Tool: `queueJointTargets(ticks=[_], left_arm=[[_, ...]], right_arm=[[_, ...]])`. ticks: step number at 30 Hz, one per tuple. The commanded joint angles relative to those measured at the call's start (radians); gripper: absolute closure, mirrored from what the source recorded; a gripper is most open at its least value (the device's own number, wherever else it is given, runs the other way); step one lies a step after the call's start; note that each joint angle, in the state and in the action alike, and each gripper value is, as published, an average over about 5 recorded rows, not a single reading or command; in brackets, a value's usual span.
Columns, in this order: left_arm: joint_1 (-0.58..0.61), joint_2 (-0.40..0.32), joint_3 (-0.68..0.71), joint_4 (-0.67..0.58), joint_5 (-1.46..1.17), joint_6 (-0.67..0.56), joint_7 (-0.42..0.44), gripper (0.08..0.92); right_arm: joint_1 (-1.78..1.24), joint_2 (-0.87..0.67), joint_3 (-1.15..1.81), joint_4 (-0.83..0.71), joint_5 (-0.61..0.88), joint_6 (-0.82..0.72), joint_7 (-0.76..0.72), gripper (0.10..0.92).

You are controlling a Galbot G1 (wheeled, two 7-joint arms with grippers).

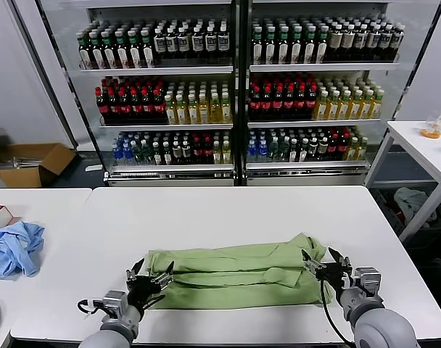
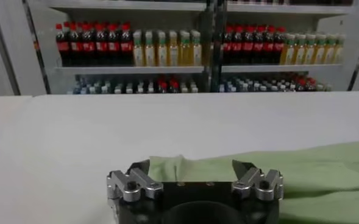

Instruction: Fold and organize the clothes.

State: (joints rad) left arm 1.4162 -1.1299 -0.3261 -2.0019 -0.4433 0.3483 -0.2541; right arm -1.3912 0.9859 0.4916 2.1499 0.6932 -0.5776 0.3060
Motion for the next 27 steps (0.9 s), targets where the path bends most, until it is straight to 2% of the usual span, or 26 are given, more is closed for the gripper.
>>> queueJointTargets(ticks=[1,5,15,21,27], left_arm=[[-0.013,-0.102,0.019,0.091,0.116,-0.005,-0.016,0.179],[-0.010,-0.107,0.019,0.102,0.104,0.000,-0.019,0.243],[0.004,-0.099,-0.021,0.095,0.033,0.003,-0.015,0.536],[0.004,-0.050,-0.081,0.094,-0.021,-0.007,0.004,0.709],[0.013,0.026,-0.197,0.111,-0.086,-0.029,0.023,0.868]], right_arm=[[0.004,-0.007,-0.004,-0.004,-0.007,0.001,-0.003,0.206],[0.007,-0.005,-0.010,-0.007,-0.006,0.001,-0.003,0.203],[0.022,-0.012,-0.015,-0.012,0.003,0.001,-0.001,0.203],[0.025,-0.013,-0.013,-0.010,0.004,0.001,-0.001,0.203],[0.024,-0.015,-0.004,-0.008,0.005,0.004,-0.003,0.203]])
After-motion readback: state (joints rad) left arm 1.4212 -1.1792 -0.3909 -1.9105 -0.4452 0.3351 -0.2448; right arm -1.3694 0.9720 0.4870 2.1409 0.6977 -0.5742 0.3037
